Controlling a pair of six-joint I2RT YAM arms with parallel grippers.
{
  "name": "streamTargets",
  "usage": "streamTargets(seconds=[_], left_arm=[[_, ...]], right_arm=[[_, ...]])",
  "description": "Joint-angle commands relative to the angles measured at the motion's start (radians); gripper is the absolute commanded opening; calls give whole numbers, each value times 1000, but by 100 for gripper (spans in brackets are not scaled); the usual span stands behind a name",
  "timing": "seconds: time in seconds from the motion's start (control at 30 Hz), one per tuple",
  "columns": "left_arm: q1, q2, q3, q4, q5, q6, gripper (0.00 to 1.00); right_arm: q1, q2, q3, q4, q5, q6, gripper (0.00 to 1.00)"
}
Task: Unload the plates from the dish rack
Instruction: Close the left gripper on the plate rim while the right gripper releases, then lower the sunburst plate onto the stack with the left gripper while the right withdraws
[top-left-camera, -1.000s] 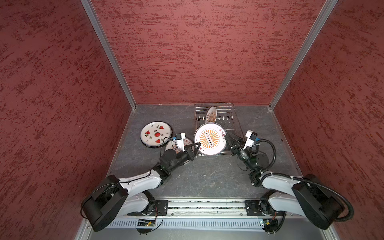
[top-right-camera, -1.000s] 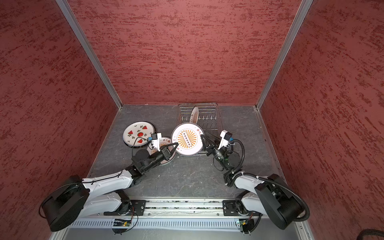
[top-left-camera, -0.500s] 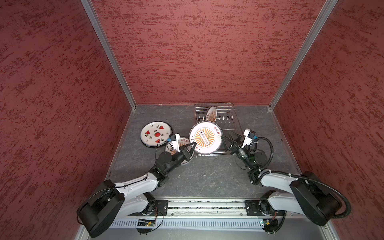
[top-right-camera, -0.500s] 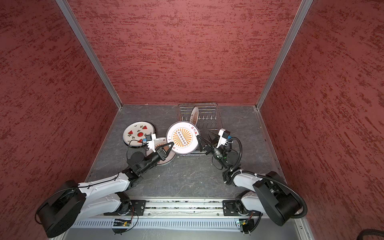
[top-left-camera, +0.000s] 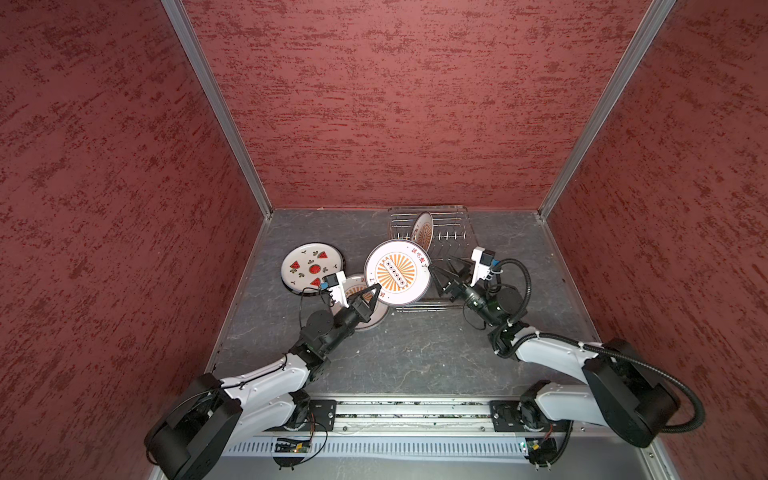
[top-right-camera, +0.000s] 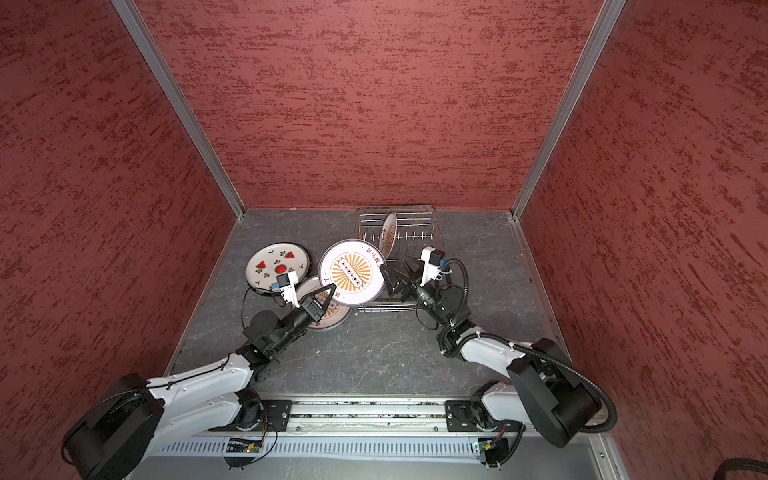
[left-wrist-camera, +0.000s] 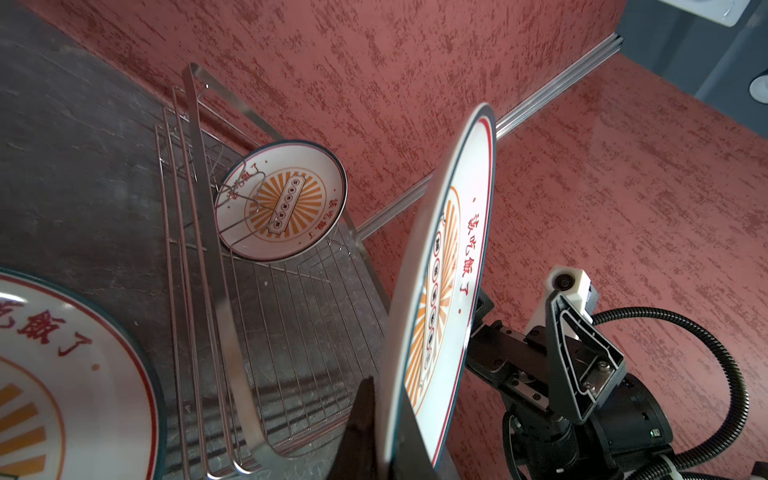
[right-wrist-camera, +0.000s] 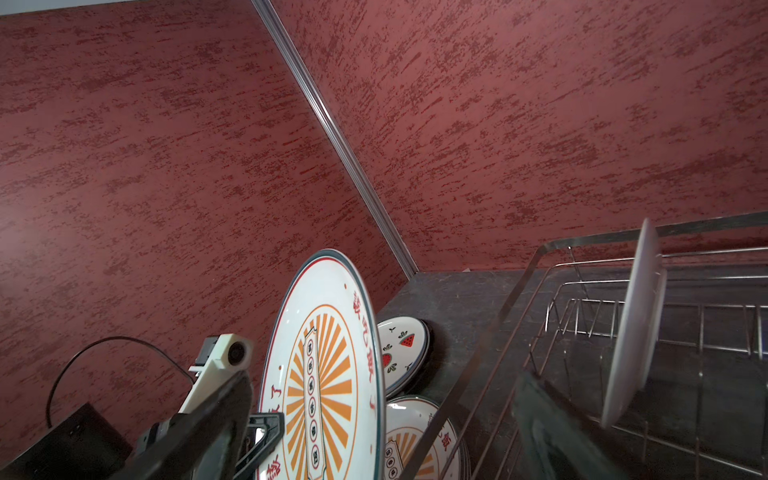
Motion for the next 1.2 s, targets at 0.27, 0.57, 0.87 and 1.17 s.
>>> streamTargets(seconds=[0.27, 0.57, 0.87, 1.17], left_arm=[[55, -209, -70, -120, -142, -39, 0], [115, -334, -82, -356, -194, -205, 0], [134, -391, 14, -776, -251, -395, 0], [146, -306, 77, -903, -235, -497, 0]], right_arm=[[54, 41, 109, -149, -2, -149, 99], [111, 116, 231, -275, -22, -193, 99], [214, 241, 404, -477, 70, -306, 99], [268, 335, 505, -575, 160, -366, 99]])
